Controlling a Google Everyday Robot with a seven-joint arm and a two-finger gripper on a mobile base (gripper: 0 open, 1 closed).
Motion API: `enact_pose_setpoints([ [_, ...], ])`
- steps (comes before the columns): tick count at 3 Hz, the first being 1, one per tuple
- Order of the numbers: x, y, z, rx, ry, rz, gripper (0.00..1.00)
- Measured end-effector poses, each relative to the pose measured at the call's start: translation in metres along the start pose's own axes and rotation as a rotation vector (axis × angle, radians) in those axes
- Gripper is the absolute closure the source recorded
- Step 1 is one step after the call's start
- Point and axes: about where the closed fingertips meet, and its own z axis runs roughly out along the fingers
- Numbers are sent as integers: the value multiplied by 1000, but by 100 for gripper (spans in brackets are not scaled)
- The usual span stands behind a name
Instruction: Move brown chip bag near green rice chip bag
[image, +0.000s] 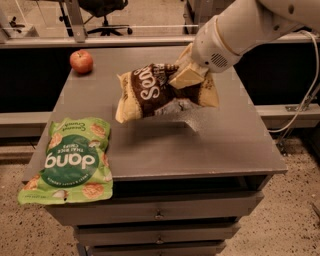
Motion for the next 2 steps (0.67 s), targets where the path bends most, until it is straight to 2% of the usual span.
enact_pose_setpoints([
  [1,-19,25,23,-58,-46,-17,100],
  [2,-28,41,43,-92,-72,-27,100],
])
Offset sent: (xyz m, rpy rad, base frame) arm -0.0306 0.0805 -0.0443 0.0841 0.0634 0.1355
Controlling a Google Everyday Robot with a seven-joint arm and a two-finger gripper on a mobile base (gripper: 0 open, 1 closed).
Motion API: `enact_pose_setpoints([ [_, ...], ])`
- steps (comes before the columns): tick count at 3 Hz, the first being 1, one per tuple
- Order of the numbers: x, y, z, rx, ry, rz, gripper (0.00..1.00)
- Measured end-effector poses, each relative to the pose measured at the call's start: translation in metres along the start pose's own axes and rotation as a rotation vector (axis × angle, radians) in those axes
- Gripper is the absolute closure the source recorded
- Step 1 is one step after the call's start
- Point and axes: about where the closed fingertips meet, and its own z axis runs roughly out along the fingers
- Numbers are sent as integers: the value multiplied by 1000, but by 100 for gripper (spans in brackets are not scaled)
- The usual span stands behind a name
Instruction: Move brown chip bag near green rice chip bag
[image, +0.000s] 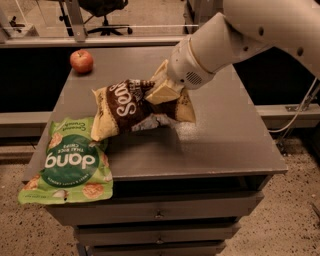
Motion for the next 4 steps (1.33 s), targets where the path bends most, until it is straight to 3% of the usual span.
enact_pose_setpoints([
  [1,-4,8,15,-26,-17,-5,88],
  [4,-9,24,44,-97,-41,-22,17],
])
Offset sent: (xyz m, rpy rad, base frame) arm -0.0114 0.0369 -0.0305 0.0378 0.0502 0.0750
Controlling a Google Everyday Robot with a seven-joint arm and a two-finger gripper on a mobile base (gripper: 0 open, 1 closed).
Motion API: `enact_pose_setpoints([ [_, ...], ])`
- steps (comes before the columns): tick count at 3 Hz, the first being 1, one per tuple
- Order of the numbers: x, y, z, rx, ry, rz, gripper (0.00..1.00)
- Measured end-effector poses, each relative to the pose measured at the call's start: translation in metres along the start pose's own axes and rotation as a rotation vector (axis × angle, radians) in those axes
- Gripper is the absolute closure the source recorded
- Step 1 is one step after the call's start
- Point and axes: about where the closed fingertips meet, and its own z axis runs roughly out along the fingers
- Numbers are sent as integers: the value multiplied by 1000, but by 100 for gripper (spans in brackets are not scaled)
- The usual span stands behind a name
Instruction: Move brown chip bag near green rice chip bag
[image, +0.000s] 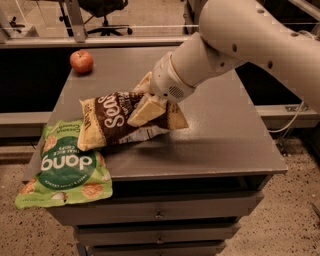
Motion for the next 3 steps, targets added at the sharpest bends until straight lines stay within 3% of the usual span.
enact_pose_setpoints([
  [1,2,0,1,-19,5,-3,0],
  [3,25,-19,-49,19,43,-3,0],
])
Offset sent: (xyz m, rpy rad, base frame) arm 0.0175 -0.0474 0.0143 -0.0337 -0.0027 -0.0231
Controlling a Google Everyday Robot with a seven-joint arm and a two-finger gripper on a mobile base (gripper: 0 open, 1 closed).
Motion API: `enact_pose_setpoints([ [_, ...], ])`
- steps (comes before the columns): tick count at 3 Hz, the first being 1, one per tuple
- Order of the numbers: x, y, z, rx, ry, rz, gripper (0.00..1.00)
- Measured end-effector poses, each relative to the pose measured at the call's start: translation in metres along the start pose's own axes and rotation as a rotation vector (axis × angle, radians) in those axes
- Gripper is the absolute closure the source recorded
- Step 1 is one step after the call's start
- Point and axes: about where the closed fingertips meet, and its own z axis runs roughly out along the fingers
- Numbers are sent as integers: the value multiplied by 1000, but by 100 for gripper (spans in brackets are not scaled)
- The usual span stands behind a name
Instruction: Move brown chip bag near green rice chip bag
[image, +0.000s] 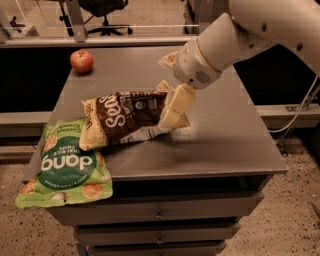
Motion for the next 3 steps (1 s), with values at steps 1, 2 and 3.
enact_pose_setpoints([
  [1,16,-12,-32,17,10,-2,0],
  [2,42,-30,-77,51,11,-6,0],
  [3,73,-49,-135,139,-11,41,0],
])
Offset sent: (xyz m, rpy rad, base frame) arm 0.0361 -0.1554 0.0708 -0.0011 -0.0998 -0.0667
